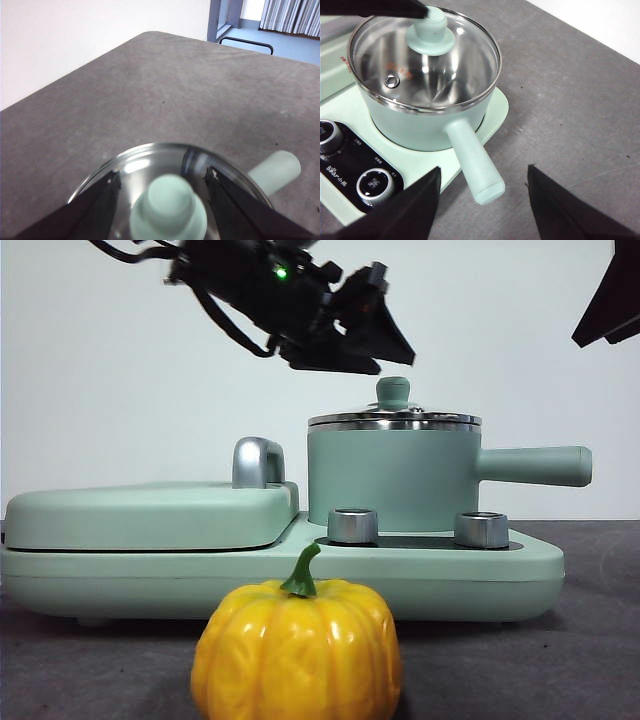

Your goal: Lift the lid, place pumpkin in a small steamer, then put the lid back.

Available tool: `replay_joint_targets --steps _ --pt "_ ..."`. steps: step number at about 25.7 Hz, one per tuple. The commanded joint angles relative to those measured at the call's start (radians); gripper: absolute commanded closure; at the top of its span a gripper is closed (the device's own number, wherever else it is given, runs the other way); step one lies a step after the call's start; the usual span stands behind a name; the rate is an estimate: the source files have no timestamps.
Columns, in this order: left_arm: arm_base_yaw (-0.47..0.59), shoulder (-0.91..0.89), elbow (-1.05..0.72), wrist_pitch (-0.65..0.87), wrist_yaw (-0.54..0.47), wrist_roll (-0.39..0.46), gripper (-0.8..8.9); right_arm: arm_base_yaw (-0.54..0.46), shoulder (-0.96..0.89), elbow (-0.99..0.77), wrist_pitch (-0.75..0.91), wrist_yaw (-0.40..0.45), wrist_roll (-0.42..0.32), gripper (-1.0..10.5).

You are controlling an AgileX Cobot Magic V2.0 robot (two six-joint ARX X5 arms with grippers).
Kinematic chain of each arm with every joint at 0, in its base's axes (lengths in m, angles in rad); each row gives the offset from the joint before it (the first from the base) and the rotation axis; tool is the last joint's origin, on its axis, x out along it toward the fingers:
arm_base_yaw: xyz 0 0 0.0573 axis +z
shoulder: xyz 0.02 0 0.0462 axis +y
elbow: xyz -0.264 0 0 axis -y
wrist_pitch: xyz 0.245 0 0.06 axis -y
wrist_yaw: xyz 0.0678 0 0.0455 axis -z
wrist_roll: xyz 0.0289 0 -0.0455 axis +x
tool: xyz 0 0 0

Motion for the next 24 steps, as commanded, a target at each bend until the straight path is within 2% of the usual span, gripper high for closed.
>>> replay_joint_targets --steps 1,5,8,15,18,20,24 --pt "-0.016 0.042 0.04 0.01 -0.003 -0.004 5.33 0.005 0.007 0.019 0.01 -0.001 0.018 6.7" --pt "-0.018 0.07 0.043 0.009 -0.007 -0.004 5.33 0.005 0.007 0.019 0.009 -0.001 0.018 6.7" --pt "-0.018 0.077 0.043 0.003 -0.054 -0.003 5.34 0.005 0.007 0.019 0.01 -0.001 0.018 6.7" --pt "-0.016 0.077 0.043 -0.023 -0.055 0.0 5.43 0.005 0.007 0.019 0.01 -0.001 0.018 6.7" --pt "-0.016 0.077 0.043 -0.023 -0.055 0.0 6.72 0.005 0.007 0.019 0.01 -0.001 0.018 6.7" --pt "-0.016 0.077 0.043 -0.021 -0.055 0.0 8.14 0.005 0.007 0.019 0.01 -0.001 0.018 6.7" --pt "-0.016 0.076 0.043 -0.003 -0.055 0.0 8.07 0.005 0.007 0.019 0.009 -0.001 0.018 6.7"
